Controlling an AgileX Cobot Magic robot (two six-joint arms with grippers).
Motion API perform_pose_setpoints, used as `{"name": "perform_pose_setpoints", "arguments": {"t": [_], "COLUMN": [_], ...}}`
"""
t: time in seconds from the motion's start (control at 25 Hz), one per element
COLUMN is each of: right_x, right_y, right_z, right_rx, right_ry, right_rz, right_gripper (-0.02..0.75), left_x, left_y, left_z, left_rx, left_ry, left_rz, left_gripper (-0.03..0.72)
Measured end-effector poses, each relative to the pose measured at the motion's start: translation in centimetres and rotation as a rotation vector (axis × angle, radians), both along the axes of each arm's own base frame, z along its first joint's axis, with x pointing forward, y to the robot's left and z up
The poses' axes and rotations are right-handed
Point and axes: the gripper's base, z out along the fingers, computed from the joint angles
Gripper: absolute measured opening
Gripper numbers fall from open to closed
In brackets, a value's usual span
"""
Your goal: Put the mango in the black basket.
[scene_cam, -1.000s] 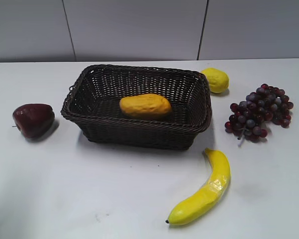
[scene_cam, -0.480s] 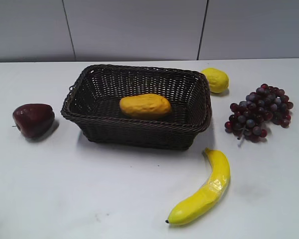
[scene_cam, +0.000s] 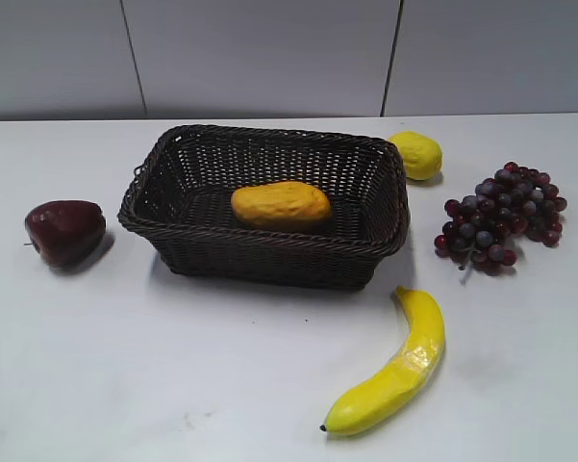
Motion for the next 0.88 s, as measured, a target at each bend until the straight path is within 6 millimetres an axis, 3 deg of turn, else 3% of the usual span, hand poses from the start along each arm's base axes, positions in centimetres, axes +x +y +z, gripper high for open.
{"name": "perform_pose_setpoints", "arguments": {"t": [0.32,0.88], "right_x": [0.0,0.0], "right_y": [0.0,0.0], "right_z": [0.0,0.0], "right_rx": [0.0,0.001], "right_ry": [0.002,0.003], "right_rz": [0.0,0.0], "right_gripper": [0.477,0.477], "left_x": [-3.3,-3.5], "left_y": [0.7,0.7], "left_z": [0.2,0.2], "left_rx": [-0.046,-0.048], "left_ry": [-0.207,-0.219], "left_rz": [-0.002,-0.002], "left_gripper": [0.593,0.593]}}
